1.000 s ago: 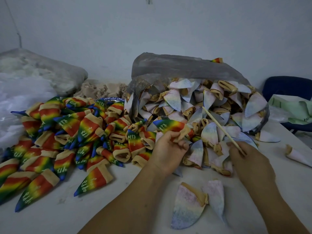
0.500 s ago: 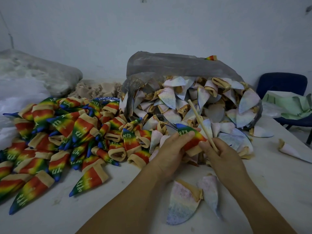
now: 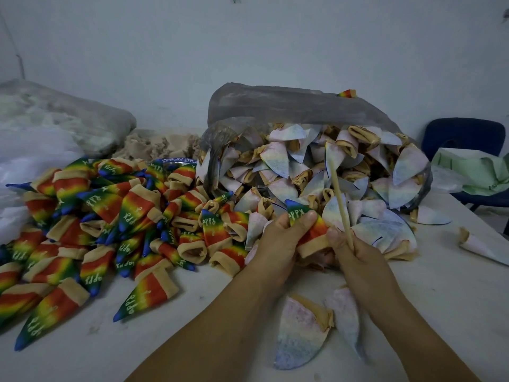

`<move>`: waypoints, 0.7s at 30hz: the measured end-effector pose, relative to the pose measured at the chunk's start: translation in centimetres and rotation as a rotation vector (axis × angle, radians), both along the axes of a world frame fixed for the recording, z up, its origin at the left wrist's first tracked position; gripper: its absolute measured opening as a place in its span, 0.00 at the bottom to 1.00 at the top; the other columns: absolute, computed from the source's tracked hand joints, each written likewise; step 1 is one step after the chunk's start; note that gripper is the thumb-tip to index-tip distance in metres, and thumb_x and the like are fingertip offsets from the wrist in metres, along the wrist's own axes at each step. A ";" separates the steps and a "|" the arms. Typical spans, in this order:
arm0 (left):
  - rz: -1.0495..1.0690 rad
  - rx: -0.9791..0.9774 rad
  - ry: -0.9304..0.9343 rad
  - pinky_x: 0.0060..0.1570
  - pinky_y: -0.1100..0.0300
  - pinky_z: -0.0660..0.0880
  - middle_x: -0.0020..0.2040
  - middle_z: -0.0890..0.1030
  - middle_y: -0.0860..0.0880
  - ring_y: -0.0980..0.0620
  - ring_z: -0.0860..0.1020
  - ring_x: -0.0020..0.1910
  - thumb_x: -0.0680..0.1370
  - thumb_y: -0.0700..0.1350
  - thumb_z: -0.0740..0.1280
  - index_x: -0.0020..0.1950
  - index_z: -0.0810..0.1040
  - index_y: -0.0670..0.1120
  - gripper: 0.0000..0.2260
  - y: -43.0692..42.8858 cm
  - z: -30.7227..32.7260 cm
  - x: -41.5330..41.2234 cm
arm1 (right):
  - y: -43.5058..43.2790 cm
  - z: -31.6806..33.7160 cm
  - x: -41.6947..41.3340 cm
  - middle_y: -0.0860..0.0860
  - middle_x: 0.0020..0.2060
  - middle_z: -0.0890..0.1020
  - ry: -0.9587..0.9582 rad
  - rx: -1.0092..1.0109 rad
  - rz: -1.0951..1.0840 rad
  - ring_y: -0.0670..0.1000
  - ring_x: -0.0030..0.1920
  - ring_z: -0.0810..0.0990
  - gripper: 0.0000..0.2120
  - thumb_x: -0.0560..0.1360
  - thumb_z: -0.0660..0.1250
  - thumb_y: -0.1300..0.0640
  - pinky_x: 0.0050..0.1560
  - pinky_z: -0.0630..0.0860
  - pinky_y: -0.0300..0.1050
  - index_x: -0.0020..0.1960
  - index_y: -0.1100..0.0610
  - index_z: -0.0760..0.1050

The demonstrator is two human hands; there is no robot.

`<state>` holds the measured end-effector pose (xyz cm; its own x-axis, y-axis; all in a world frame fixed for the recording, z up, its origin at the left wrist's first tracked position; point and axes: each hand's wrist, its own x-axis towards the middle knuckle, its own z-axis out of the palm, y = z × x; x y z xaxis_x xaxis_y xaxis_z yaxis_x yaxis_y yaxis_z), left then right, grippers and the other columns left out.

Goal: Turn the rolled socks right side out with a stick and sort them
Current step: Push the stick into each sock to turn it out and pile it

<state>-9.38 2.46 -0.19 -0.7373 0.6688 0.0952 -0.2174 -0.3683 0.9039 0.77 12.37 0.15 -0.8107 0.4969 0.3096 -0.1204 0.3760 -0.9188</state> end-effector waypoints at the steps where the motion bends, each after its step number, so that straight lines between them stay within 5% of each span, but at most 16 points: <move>1: 0.009 -0.021 0.020 0.42 0.52 0.82 0.42 0.85 0.48 0.50 0.84 0.41 0.71 0.51 0.73 0.41 0.86 0.55 0.03 0.1 -0.1 -0.1 | 0.1 0.0 0.1 0.38 0.33 0.82 0.003 0.009 0.000 0.34 0.35 0.78 0.14 0.72 0.58 0.38 0.32 0.69 0.23 0.41 0.44 0.78; 4: 0.024 -0.080 0.038 0.49 0.49 0.80 0.46 0.85 0.45 0.47 0.83 0.47 0.73 0.50 0.73 0.45 0.85 0.52 0.04 0.3 -0.4 -0.1 | 0.4 -0.1 -0.1 0.44 0.36 0.81 0.009 0.066 -0.028 0.40 0.36 0.78 0.12 0.73 0.61 0.39 0.33 0.71 0.26 0.44 0.45 0.77; 9: 0.013 -0.078 0.036 0.46 0.53 0.82 0.50 0.85 0.43 0.47 0.83 0.48 0.73 0.51 0.72 0.53 0.82 0.46 0.12 0.4 -0.4 0.3 | 0.9 -0.4 -0.3 0.48 0.35 0.80 0.027 0.122 -0.070 0.43 0.34 0.77 0.06 0.77 0.63 0.50 0.31 0.71 0.29 0.43 0.49 0.75; 12: 0.015 -0.004 -0.050 0.43 0.55 0.82 0.47 0.86 0.44 0.49 0.84 0.46 0.77 0.49 0.68 0.48 0.85 0.47 0.08 0.5 -0.1 0.2 | 0.8 -0.4 -0.4 0.44 0.37 0.82 0.023 0.058 -0.061 0.42 0.37 0.79 0.06 0.76 0.65 0.48 0.34 0.74 0.31 0.43 0.49 0.75; 16: -0.087 0.072 -0.166 0.60 0.41 0.75 0.58 0.81 0.33 0.37 0.79 0.60 0.83 0.51 0.60 0.54 0.82 0.43 0.15 0.6 0.0 0.3 | 0.8 -0.4 -0.3 0.43 0.35 0.82 0.008 -0.008 -0.065 0.40 0.35 0.79 0.08 0.74 0.66 0.46 0.35 0.72 0.37 0.41 0.49 0.74; 21: -0.118 0.007 -0.065 0.62 0.43 0.75 0.60 0.82 0.37 0.40 0.80 0.61 0.83 0.57 0.57 0.63 0.79 0.45 0.20 0.2 0.2 0.2 | 0.5 -0.1 -0.2 0.42 0.36 0.82 0.049 -0.075 -0.029 0.38 0.35 0.79 0.07 0.76 0.65 0.48 0.30 0.71 0.28 0.39 0.42 0.74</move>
